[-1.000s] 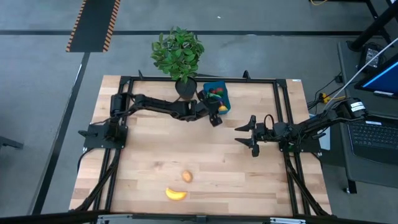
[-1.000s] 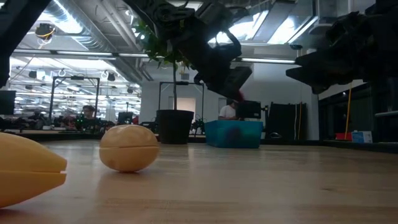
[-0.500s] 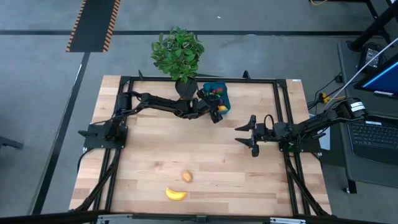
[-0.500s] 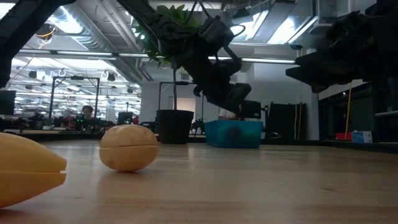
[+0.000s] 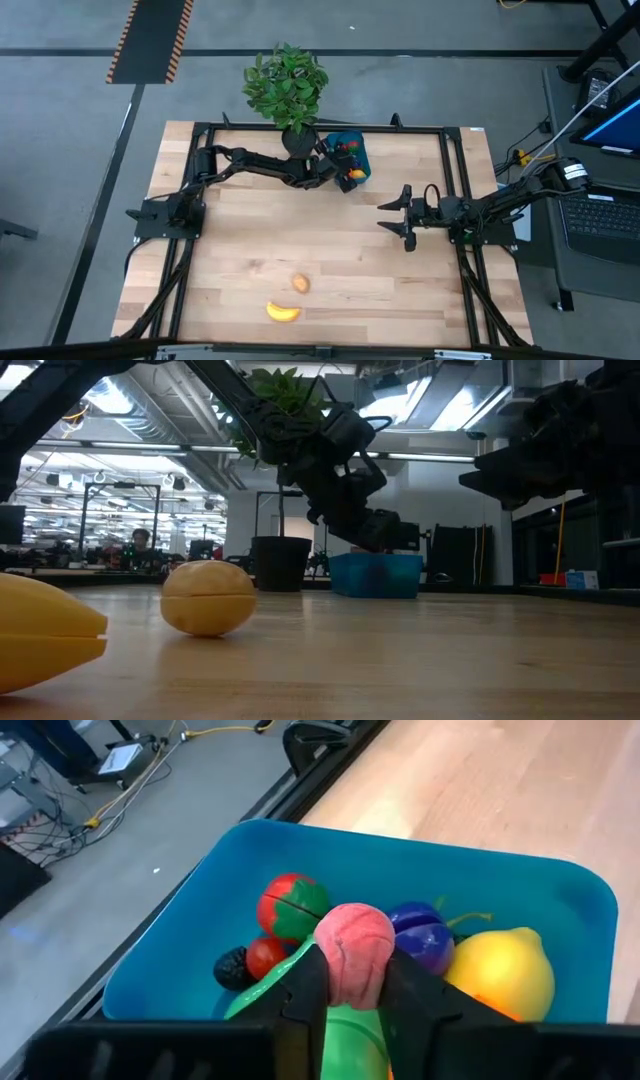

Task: Pick and placing Produce into tupperware
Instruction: Put the peach into the blue bin, then put the potato into the blue bin

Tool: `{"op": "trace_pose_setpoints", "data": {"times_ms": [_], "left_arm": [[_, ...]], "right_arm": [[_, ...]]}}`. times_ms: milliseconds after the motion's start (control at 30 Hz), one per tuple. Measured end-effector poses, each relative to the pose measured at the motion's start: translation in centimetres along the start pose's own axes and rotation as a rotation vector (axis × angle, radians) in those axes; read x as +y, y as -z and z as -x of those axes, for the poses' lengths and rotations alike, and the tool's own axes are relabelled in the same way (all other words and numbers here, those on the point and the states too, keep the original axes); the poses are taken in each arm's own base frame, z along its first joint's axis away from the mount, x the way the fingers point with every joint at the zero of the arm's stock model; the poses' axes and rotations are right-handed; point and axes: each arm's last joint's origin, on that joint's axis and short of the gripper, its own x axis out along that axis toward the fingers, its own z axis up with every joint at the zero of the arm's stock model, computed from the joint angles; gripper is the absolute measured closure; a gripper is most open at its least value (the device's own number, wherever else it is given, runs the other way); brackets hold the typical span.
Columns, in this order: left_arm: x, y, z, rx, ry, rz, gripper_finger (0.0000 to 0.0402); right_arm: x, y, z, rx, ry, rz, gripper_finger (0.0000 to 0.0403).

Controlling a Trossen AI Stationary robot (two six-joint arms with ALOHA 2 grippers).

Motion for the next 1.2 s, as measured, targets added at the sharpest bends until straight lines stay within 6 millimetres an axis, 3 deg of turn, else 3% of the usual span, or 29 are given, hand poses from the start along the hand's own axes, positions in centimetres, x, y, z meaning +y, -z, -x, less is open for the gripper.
{"op": "trace_pose_setpoints", "data": {"times_ms": [367, 1000, 1200], "left_arm": [[0.0, -0.3, 0.0, -0.024, -0.002, -0.063, 0.0274], [-0.2, -0.3, 0.2, -0.028, 0.003, -0.074, 0.0254], [-2.5, -0.5, 1.6, -0.064, 0.048, -0.162, 0.0247]], "right_arm": [[0.0, 0.0, 0.0, 0.005, 0.0, 0.001, 0.0176], [0.0, 0.0, 0.0, 0.005, 0.0, -0.002, 0.0176], [0.0, 0.0, 0.0, 0.004, 0.0, -0.002, 0.0176]]}}
